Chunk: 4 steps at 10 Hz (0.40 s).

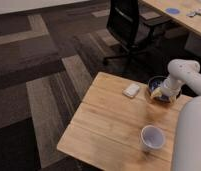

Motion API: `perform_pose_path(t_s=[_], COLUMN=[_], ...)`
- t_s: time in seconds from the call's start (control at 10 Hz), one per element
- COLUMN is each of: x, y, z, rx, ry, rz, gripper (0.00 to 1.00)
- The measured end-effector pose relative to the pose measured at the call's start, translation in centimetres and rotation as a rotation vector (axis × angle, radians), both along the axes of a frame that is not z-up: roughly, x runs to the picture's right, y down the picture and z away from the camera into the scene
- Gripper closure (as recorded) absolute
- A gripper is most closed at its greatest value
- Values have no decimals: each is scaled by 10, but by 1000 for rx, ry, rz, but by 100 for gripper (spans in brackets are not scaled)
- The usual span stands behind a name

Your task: Push the ceramic bowl across the table

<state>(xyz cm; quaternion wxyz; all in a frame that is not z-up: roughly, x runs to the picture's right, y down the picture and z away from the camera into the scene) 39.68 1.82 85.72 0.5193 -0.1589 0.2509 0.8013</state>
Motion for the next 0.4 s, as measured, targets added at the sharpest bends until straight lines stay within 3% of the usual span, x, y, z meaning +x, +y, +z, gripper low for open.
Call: perform_pose_path(t_s=[0.2, 0.4], x=[-3, -21], y=[-35, -36], z=[-15, -37], rx=[20, -4], ry=[33, 41], rz=[-77, -117], gripper=[35, 35])
